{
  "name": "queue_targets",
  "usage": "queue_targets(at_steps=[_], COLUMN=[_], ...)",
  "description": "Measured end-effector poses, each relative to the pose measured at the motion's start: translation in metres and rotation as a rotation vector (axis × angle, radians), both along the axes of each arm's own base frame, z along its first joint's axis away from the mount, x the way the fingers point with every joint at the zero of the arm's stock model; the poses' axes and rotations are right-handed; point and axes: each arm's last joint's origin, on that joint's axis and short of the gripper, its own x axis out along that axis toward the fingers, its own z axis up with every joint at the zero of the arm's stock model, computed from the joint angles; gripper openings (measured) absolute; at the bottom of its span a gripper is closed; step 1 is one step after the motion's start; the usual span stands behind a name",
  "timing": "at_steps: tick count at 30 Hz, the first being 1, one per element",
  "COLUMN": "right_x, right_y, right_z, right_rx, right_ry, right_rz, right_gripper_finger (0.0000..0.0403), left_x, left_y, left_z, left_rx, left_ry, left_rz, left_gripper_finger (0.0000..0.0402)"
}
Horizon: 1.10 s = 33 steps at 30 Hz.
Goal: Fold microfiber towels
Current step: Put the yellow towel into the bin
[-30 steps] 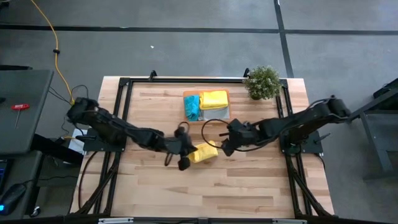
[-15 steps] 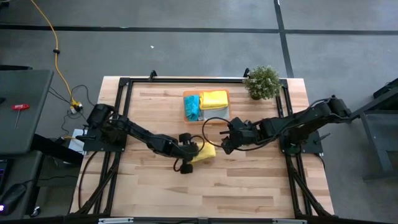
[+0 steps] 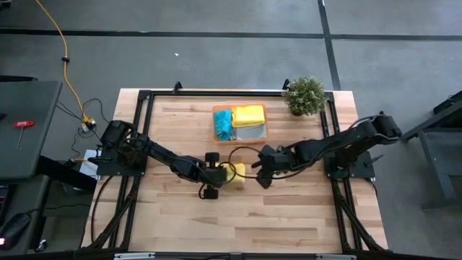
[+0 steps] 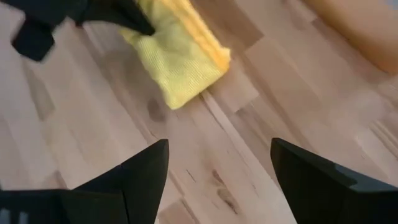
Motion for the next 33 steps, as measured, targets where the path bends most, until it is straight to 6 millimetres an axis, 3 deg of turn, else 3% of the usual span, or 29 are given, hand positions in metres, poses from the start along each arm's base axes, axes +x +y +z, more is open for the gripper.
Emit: queue_targets(at_steps=[6, 16, 20, 23, 25, 28, 33], right_x=[0.022, 0.056, 0.058, 0.046, 0.035, 0.031, 0.028], right_y=[-0.014, -0.097, -0.102, -0.098, -0.094, -0.093, -0.093], right_z=[-0.015, -0.034, -0.047, -0.073, -0.088, -0.090, -0.104], right_rx=[-0.006, 0.213, 0.272, 0.358, 0.423, 0.478, 0.390], right_ry=[-0.010, -0.179, -0.194, -0.202, -0.214, -0.338, -0.313], right_rz=[0.125, 0.276, 0.341, 0.328, 0.267, 0.190, -0.004], right_gripper_finger=[0.0272, 0.0272, 0.0272, 0.0272, 0.0272, 0.0272, 0.0272], left_x=[-0.001, -0.001, 0.000, 0.000, 0.000, 0.001, 0.001], left_y=[0.000, 0.003, 0.003, 0.003, 0.003, 0.003, 0.003], left_z=[0.000, -0.001, -0.001, 0.000, 0.000, 0.000, 0.000], left_rx=[0.004, 0.004, 0.006, 0.006, 0.005, 0.004, 0.003], left_ry=[0.010, 0.009, 0.007, 0.004, 0.001, -0.008, -0.015], left_rz=[0.001, 0.010, 0.011, 0.012, 0.012, 0.011, 0.011], left_gripper_finger=[0.0000, 0.0000, 0.0000, 0.0000, 0.0000, 0.0000, 0.0000])
